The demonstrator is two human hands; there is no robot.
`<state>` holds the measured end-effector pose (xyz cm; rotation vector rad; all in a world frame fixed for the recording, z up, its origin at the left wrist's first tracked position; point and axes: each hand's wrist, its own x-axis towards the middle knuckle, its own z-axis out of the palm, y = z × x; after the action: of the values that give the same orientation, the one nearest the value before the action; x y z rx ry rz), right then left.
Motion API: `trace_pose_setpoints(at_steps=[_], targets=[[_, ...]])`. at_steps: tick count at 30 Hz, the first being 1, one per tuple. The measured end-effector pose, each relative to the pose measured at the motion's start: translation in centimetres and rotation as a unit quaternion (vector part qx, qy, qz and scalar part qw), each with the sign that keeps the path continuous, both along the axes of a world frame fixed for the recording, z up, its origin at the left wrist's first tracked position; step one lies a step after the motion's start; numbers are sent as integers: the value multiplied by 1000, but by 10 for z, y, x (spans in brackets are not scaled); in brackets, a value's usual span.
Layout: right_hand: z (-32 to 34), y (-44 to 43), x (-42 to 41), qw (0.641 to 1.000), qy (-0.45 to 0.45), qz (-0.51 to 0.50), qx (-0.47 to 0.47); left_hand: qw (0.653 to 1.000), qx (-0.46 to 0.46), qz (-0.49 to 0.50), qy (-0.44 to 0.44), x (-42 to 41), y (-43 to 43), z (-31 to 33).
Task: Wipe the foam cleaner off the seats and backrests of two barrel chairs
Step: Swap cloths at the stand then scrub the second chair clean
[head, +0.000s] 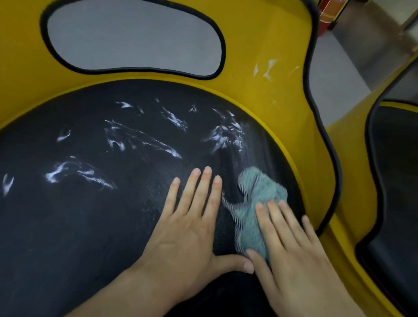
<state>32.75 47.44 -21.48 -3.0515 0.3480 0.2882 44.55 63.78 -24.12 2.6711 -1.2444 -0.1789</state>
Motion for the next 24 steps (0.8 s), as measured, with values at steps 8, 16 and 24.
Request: trace_pose_setpoints(at_steps=[8, 16, 24], targets=[[6, -2, 37, 1000, 11, -16, -12, 999, -17, 12, 30, 3, 3, 6], [4, -21, 125, 997, -32, -52, 49, 999, -6, 35, -14, 3, 7, 0], [-1, 11, 34, 999, 6, -54, 6, 999, 3, 43, -5, 3, 6, -3]])
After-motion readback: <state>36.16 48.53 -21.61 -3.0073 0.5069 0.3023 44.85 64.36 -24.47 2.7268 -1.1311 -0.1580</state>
